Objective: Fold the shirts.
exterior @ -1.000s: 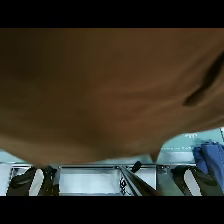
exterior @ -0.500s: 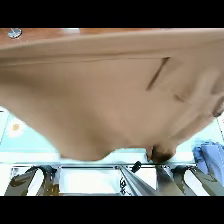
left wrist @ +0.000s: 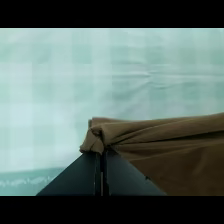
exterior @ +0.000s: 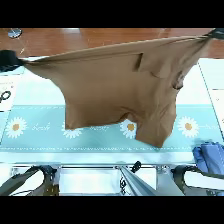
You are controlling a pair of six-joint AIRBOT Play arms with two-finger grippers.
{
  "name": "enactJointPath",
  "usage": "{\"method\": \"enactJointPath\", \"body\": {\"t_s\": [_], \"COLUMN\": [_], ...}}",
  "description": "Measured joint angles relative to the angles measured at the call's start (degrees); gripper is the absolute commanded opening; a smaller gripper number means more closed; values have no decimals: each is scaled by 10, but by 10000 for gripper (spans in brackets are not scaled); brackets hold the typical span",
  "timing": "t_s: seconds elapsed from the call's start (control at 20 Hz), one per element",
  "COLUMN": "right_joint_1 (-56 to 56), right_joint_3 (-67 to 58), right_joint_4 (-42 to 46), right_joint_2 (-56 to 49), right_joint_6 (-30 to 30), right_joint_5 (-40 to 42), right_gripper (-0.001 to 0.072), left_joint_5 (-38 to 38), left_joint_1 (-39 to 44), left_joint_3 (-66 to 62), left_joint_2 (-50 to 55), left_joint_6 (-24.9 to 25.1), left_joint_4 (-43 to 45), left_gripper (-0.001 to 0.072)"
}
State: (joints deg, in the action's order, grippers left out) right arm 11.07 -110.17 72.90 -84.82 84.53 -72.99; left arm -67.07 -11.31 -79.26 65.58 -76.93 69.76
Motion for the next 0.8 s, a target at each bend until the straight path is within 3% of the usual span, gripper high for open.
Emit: {"method": "enactJointPath", "body": {"t_s": [0.35,0.65,0.8], "right_joint_1": [-42,-46,-47], "right_joint_3": [0,0,0], "right_joint_4": [23,27,41], "right_joint_2": [-156,-247,-265], "right_joint_6": [2,10,32], "right_joint_5": [155,172,144], "right_gripper": [31,31,31], "left_joint_5": [164,203,186], "left_joint_1": [57,75,77], "left_joint_3": [2,2,2], "left_joint_2": [169,278,302], "left_joint_6": [49,56,56], "left_joint_4": [-8,-47,-76], "left_gripper": [18,18,17]}}
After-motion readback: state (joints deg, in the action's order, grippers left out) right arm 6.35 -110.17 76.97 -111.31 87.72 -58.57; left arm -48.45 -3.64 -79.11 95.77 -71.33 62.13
